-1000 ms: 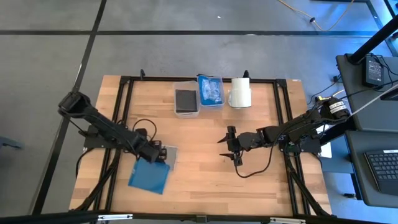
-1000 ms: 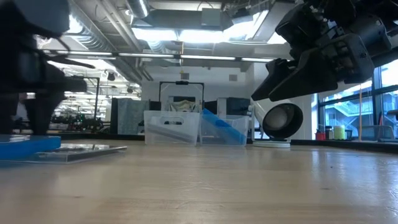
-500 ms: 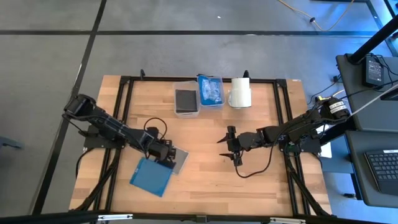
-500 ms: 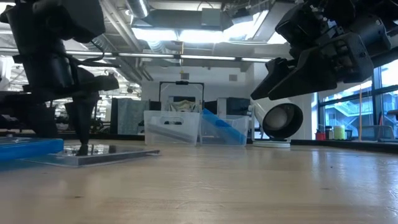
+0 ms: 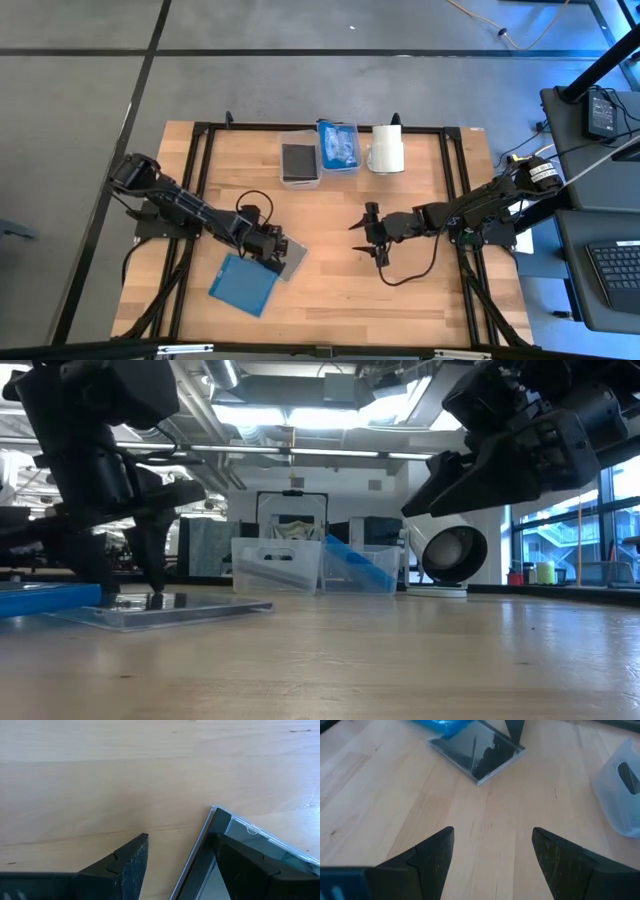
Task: Pick & place jewel cases by type
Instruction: Put the black CD Case into the left transparent bin
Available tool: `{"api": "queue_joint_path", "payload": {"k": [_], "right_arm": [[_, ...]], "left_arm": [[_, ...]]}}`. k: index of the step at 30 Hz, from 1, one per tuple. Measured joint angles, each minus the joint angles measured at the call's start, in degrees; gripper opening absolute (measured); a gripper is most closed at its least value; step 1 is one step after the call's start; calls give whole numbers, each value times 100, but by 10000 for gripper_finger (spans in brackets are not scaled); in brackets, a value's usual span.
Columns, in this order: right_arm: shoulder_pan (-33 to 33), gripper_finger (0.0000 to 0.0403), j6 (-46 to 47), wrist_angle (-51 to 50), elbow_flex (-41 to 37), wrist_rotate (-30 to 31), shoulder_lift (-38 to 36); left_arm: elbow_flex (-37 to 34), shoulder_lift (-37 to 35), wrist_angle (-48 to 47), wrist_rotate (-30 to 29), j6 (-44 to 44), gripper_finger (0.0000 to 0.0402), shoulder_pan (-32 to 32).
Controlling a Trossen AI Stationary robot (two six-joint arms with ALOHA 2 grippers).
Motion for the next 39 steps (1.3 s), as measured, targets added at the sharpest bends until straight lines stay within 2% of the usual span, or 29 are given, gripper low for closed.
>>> {"api": "queue_joint_path", "payload": {"k": [4, 8, 18, 25, 30, 33, 39], "right_arm": [[-1, 273, 0, 157, 0, -290, 2], [2, 273, -2, 718, 2, -607, 152], [77, 273, -112, 2316, 221, -835, 1265], [82, 273, -108, 1961, 1354, -864, 2280], [80, 273, -109, 1070, 2175, -689, 2936], [70, 273, -101, 827, 2587, -477, 3294], [68, 273, -150, 760, 3019, -482, 3684]], "left_arm": [[105, 27, 79, -147, 221, 219, 20], [107, 47, 438, -456, 412, 219, 29], [145, 403, 756, -885, 1065, 218, 13], [137, 415, 765, -825, 2152, 219, 10], [124, 423, 943, -971, 2666, 219, -1], [119, 433, 1045, -1099, 2783, 217, -2], [115, 433, 1144, -1520, 2786, 218, -6]]}}
